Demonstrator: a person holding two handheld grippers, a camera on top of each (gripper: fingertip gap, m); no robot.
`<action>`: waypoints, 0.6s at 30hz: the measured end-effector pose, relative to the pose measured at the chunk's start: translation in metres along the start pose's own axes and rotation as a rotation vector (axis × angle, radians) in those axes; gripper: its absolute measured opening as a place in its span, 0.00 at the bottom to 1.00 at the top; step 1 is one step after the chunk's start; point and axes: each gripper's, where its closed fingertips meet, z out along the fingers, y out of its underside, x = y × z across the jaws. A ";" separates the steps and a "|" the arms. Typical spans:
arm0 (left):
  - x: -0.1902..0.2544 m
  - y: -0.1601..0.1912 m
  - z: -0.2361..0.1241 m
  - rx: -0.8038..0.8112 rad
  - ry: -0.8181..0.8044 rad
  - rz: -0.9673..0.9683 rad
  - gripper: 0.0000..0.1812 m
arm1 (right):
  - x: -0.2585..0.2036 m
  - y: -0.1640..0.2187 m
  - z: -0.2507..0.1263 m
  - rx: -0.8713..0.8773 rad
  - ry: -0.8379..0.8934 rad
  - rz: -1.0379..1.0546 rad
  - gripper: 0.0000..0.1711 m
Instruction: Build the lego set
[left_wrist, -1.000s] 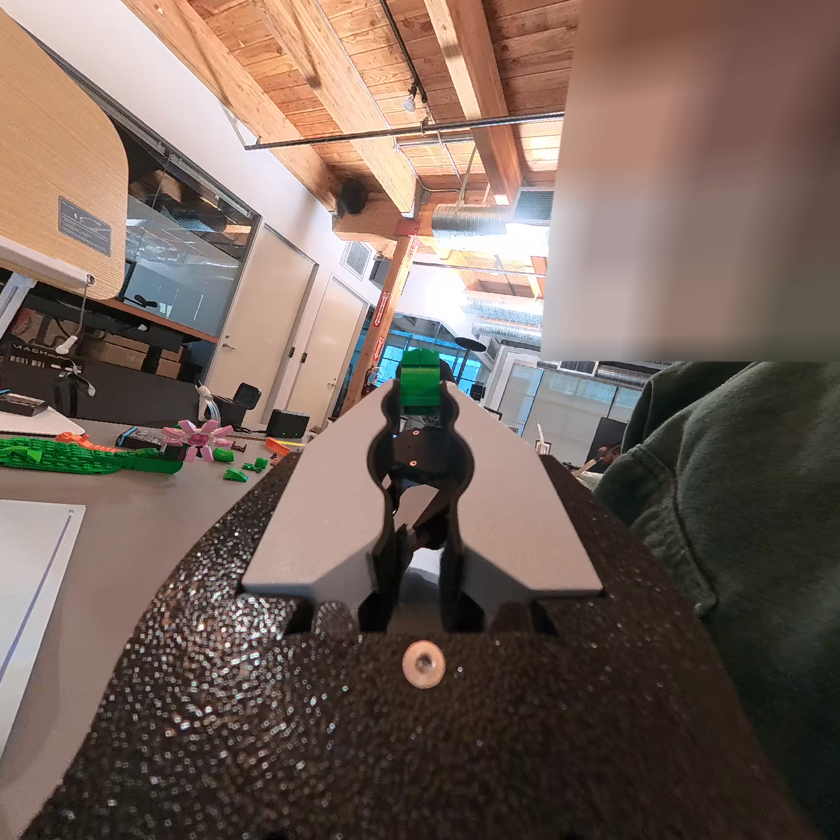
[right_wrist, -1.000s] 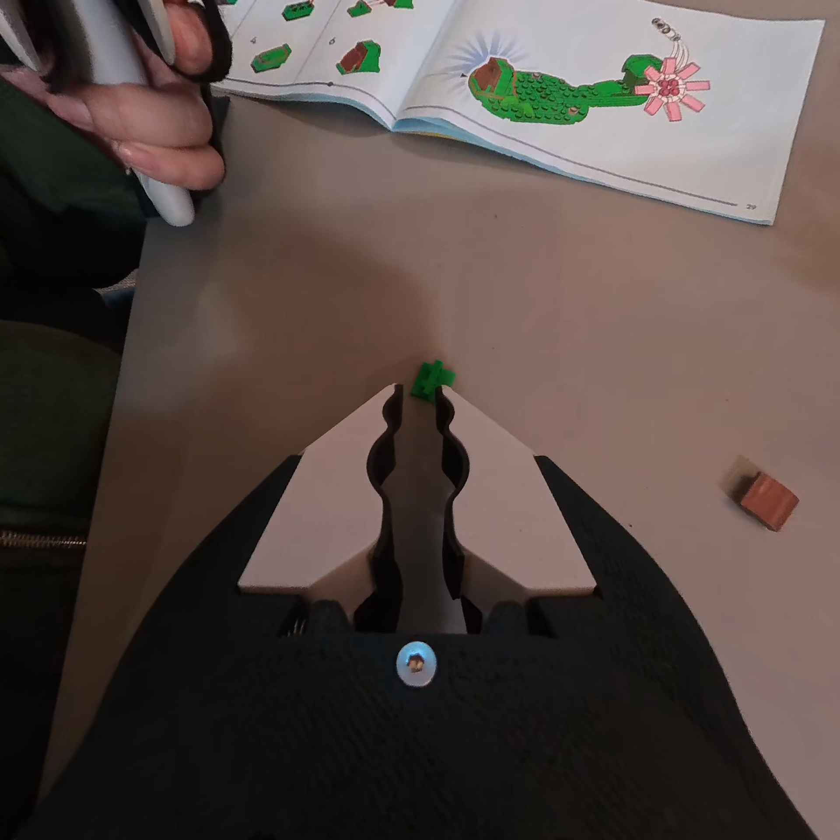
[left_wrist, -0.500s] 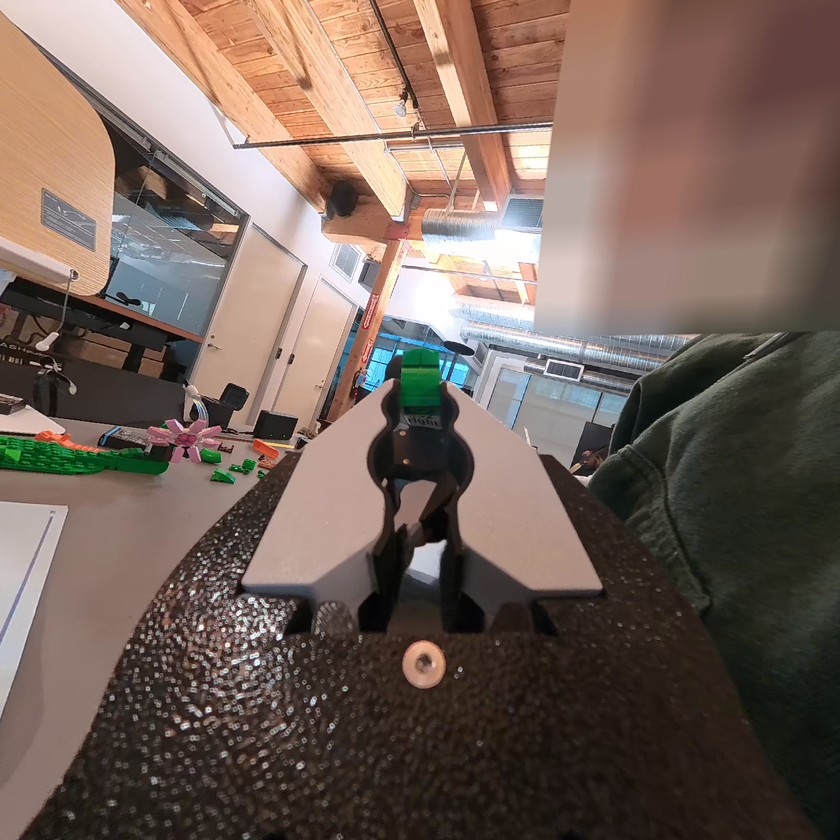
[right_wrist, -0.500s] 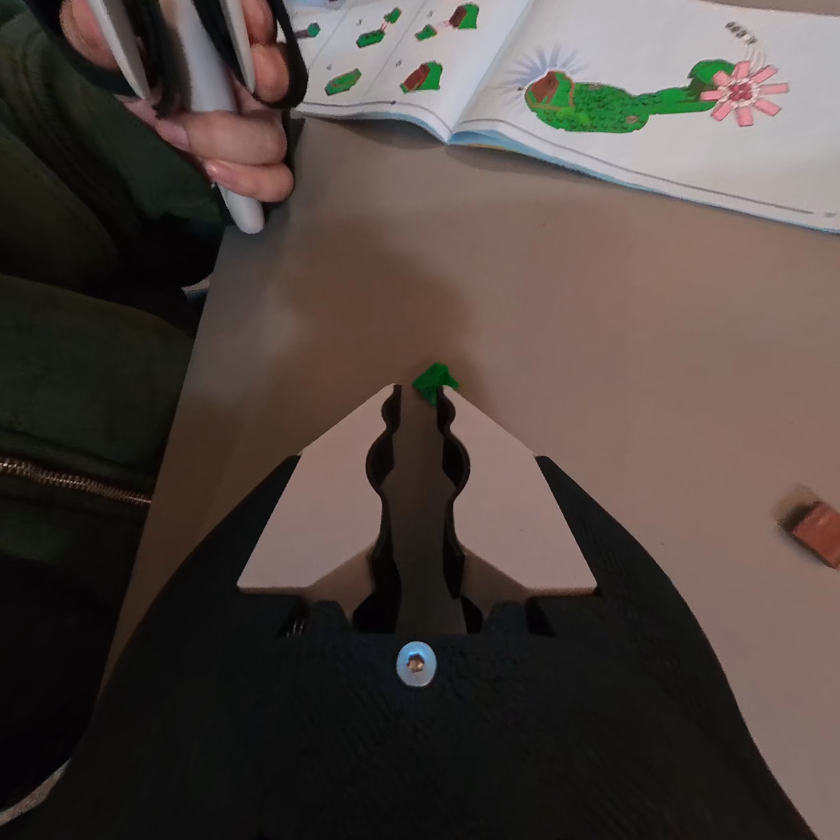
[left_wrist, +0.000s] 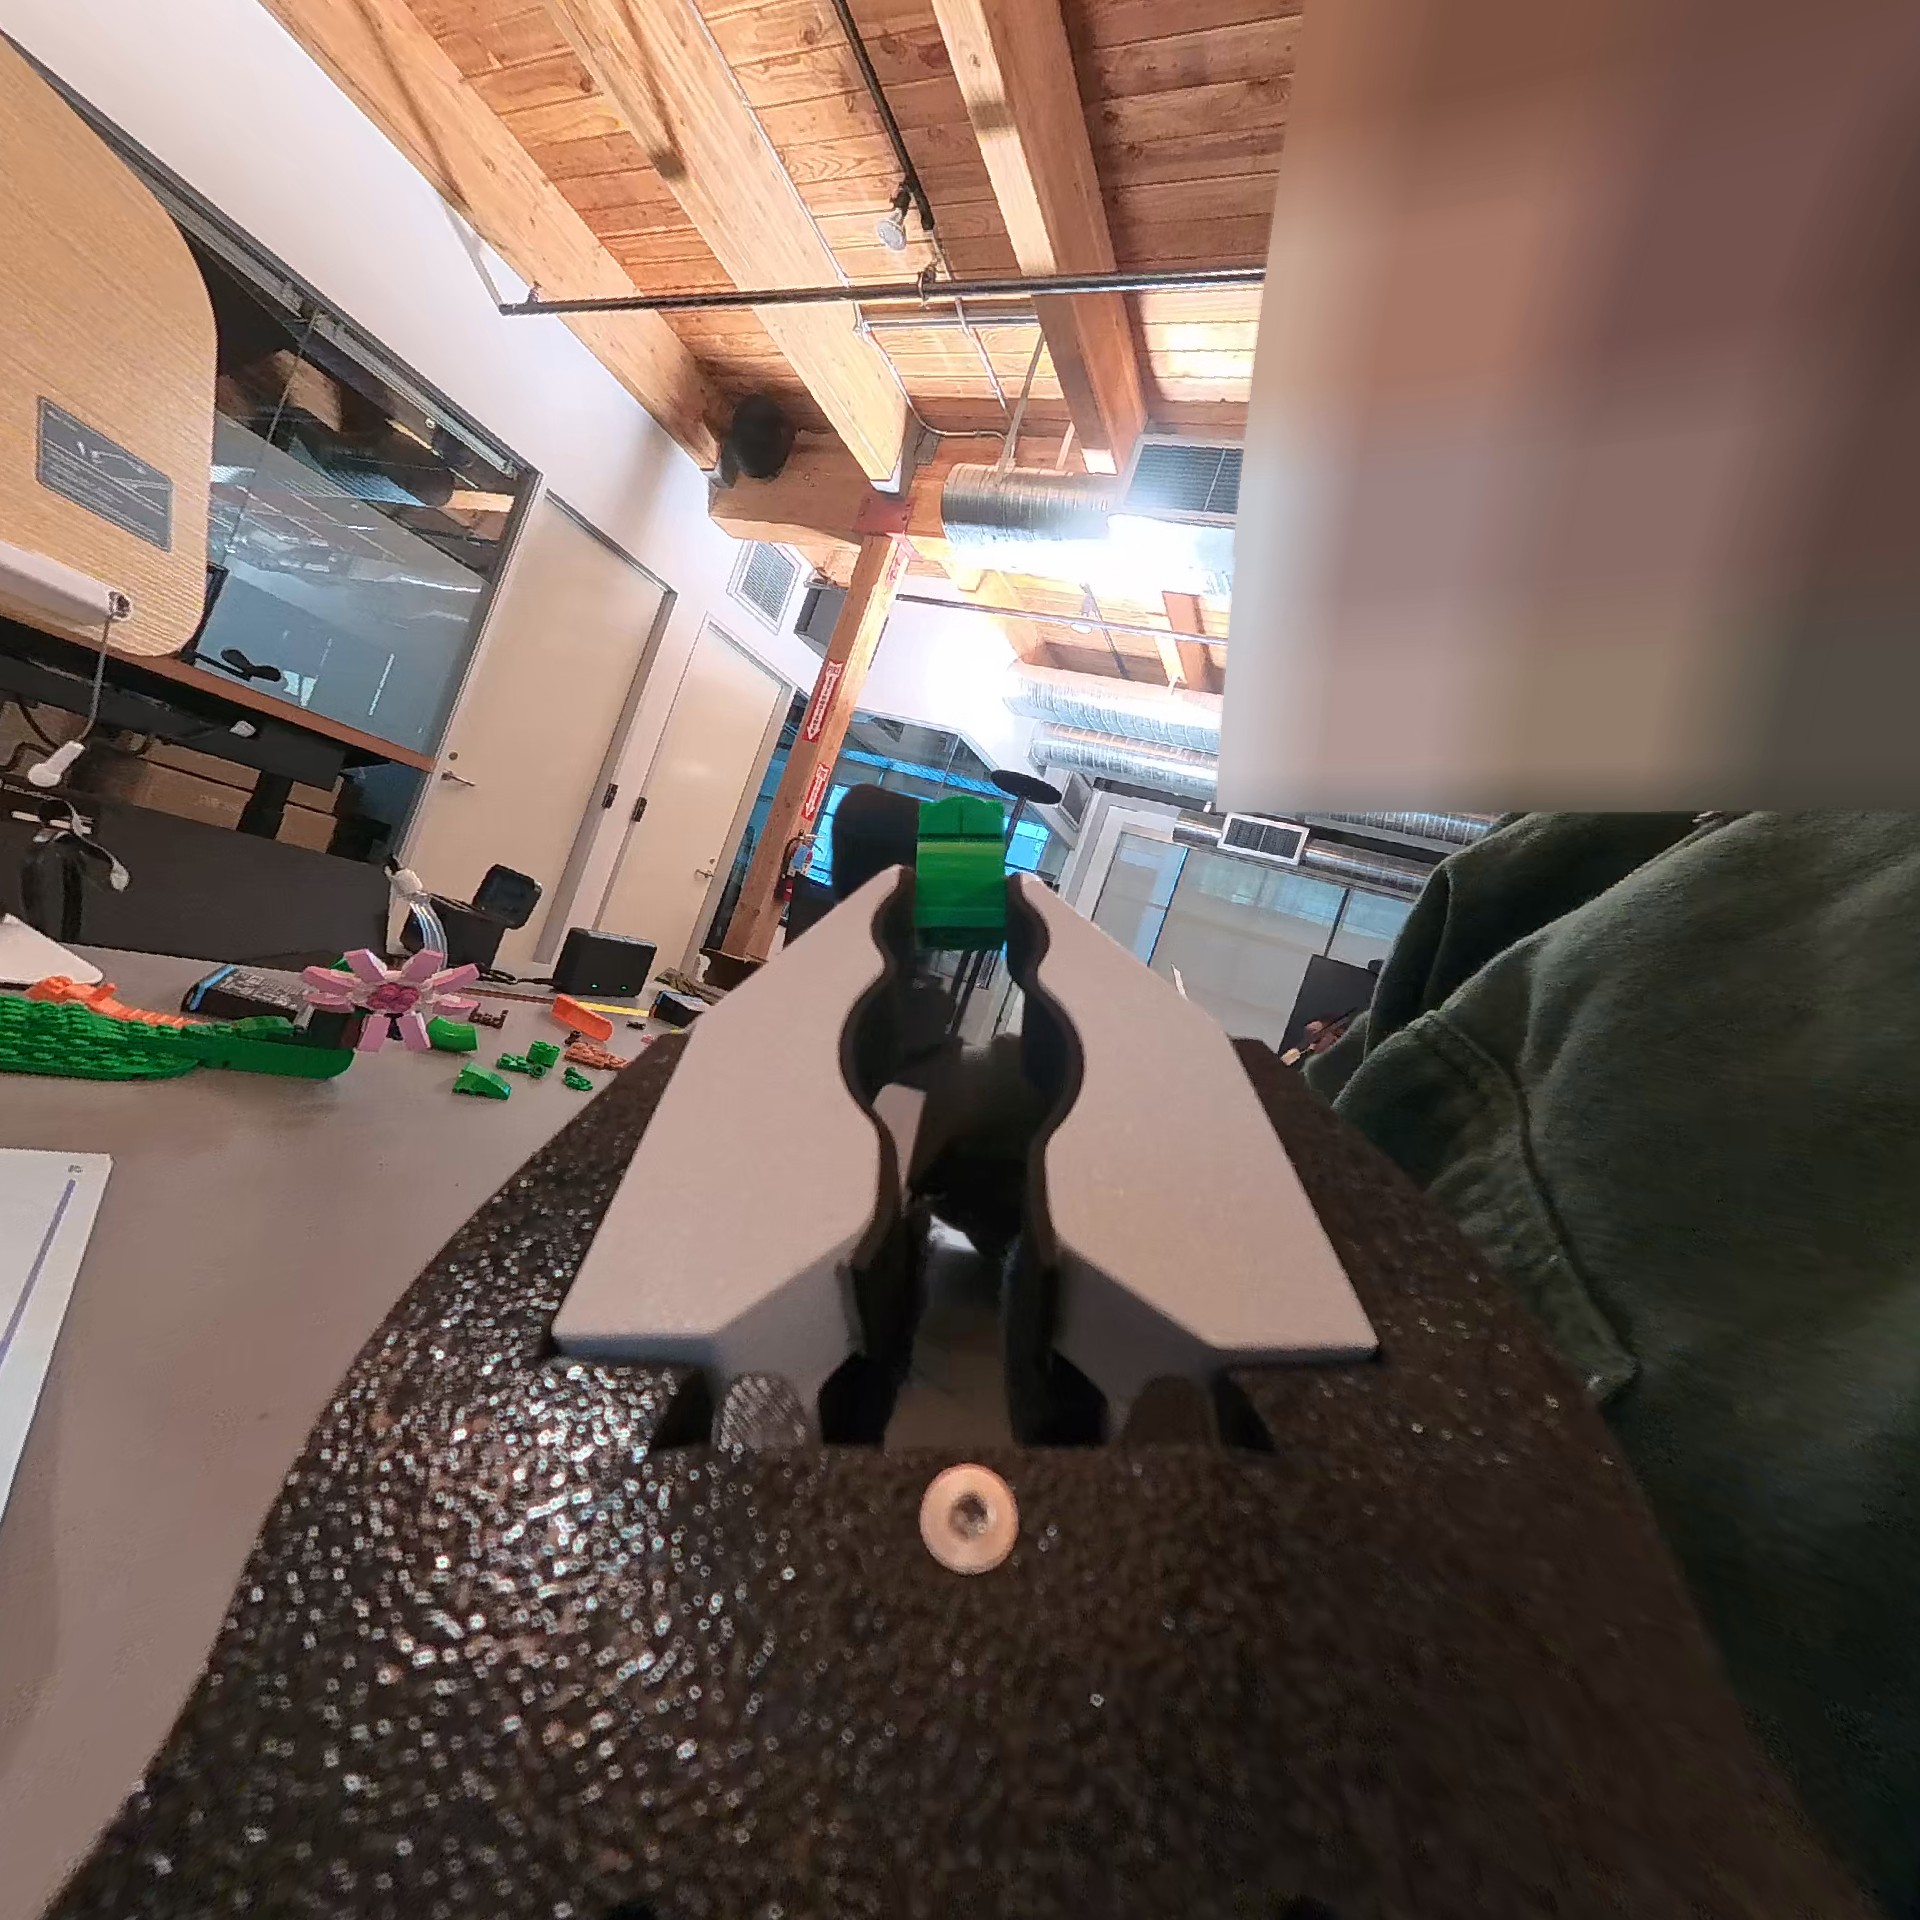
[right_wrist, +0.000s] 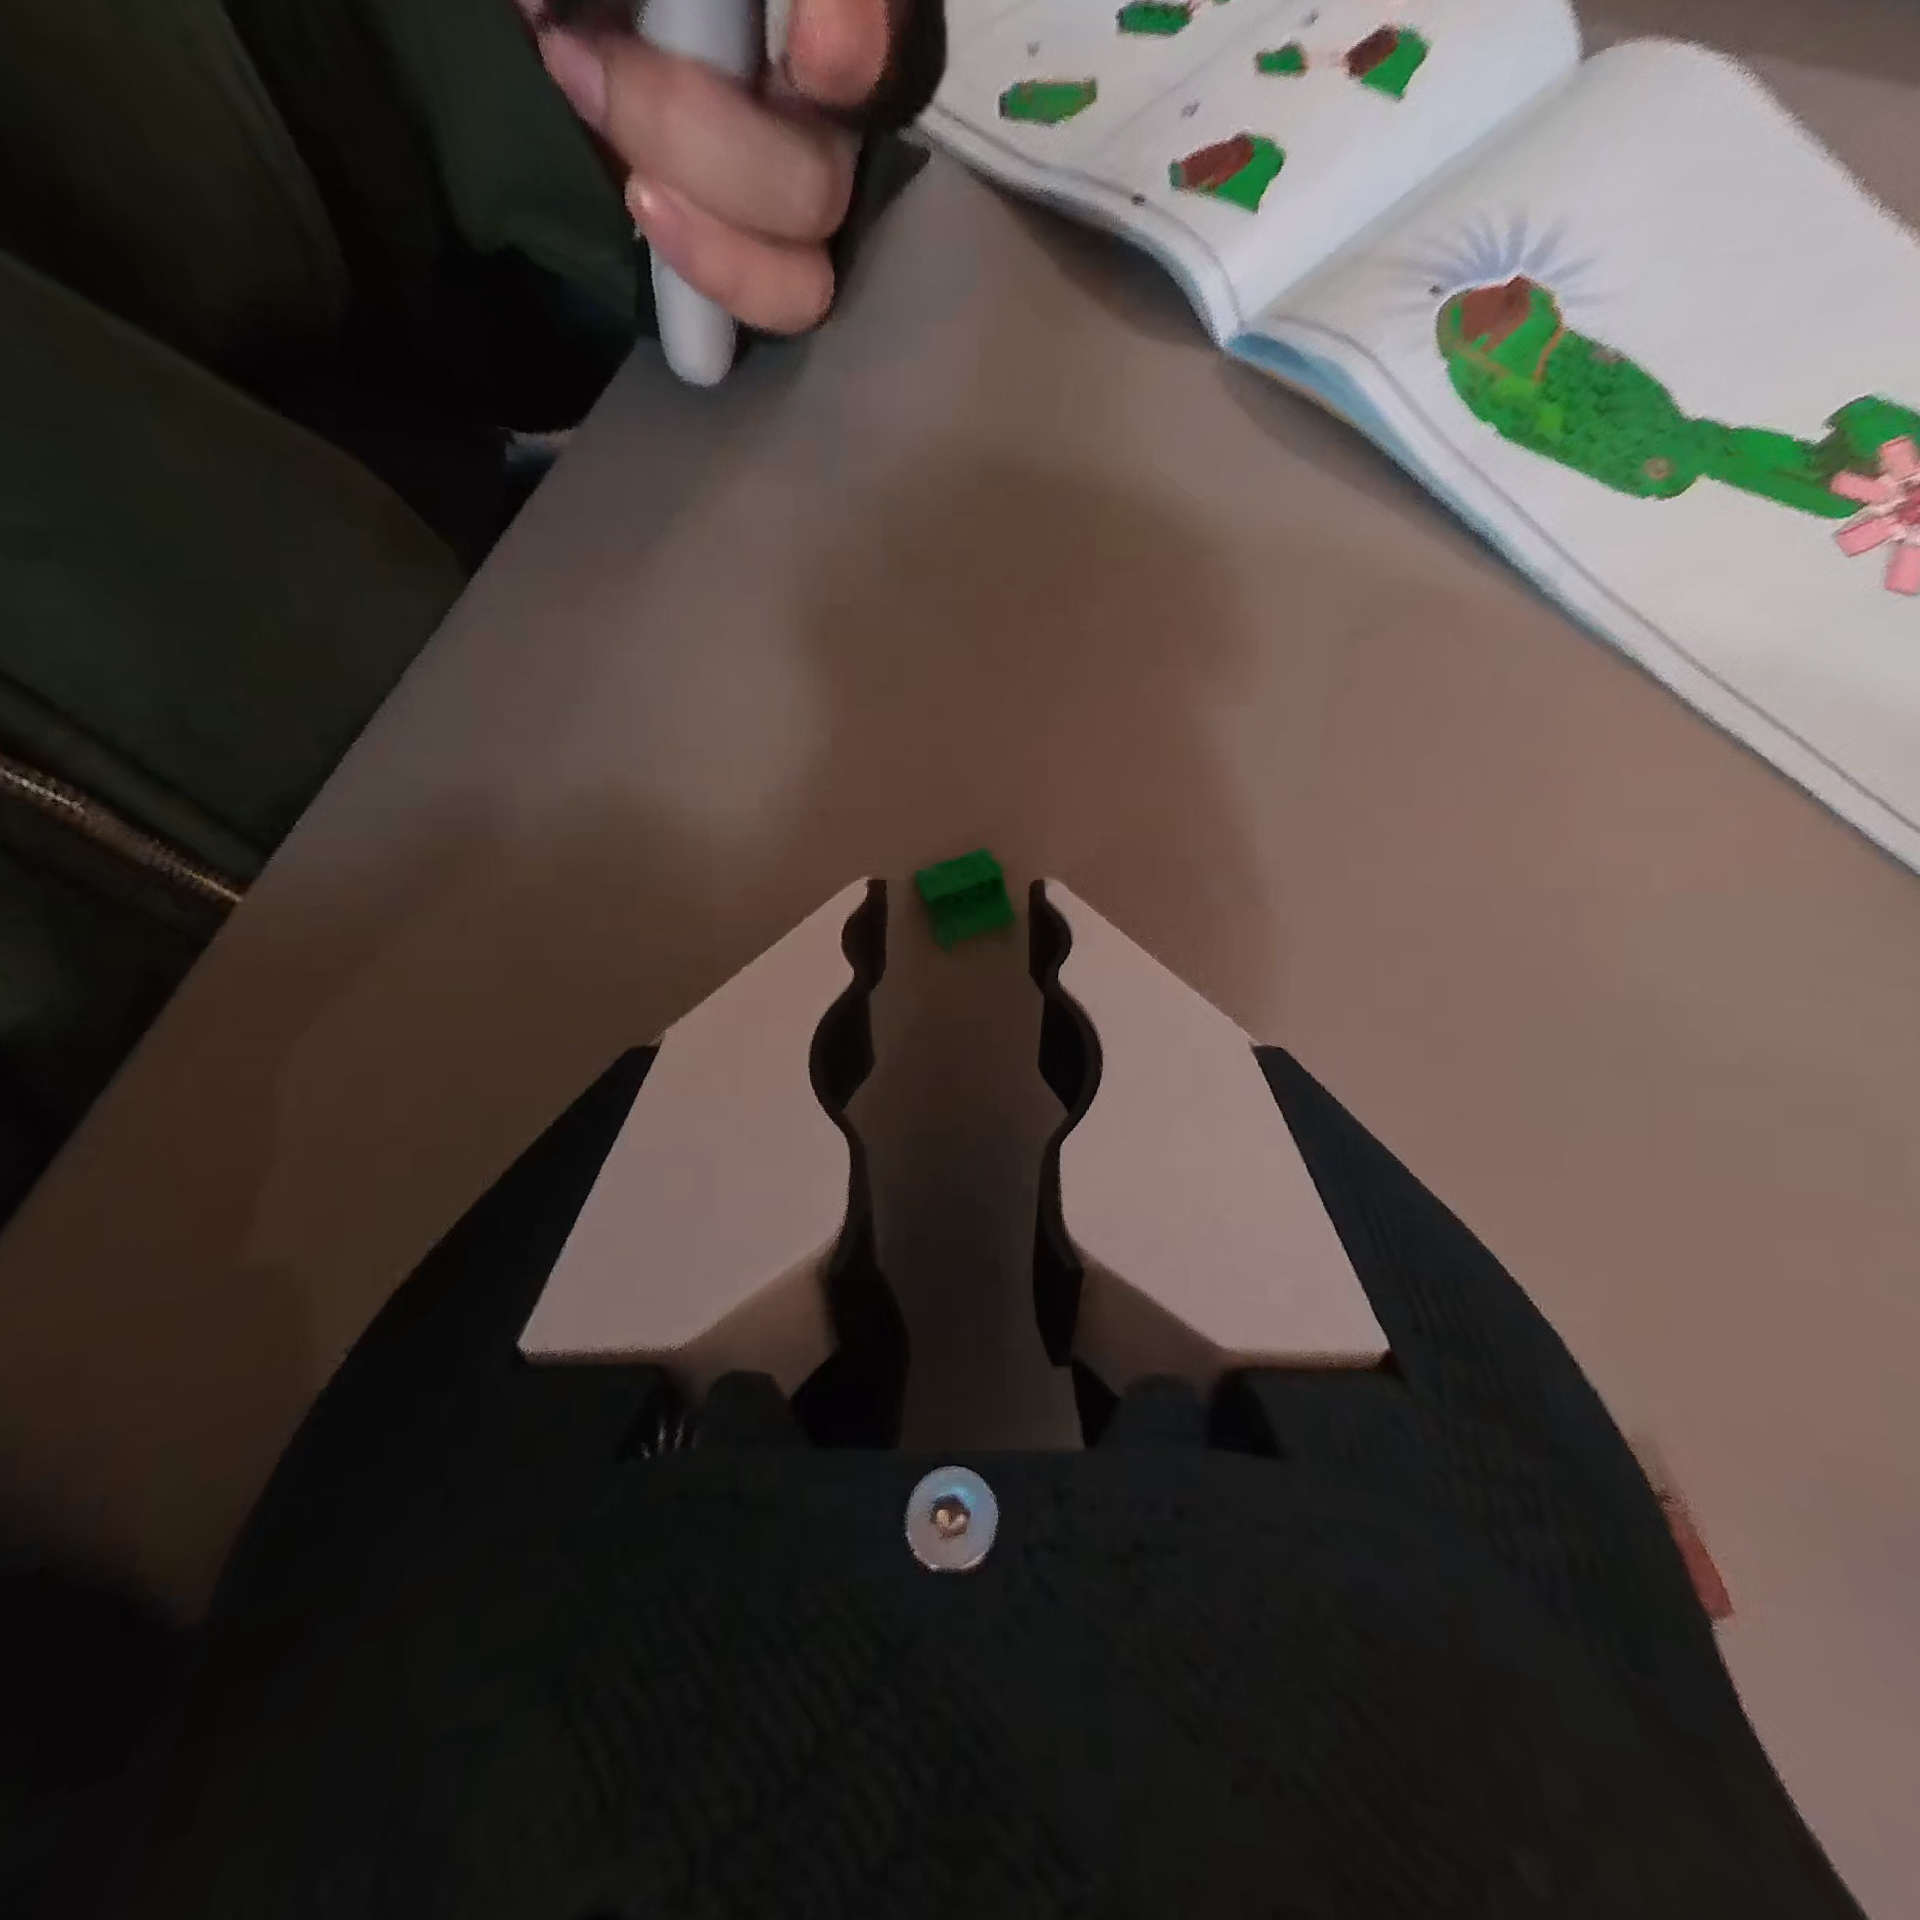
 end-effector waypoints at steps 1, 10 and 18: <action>0.000 0.000 0.000 0.000 0.001 -0.001 0.08 | 0.000 0.002 0.002 -0.003 -0.009 -0.001 0.14; -0.004 -0.002 0.000 0.010 -0.024 -0.009 0.08 | 0.007 -0.032 -0.007 0.195 0.027 0.085 0.09; -0.004 -0.002 0.007 0.008 -0.092 0.098 0.08 | 0.001 -0.093 -0.041 0.473 0.085 0.158 0.08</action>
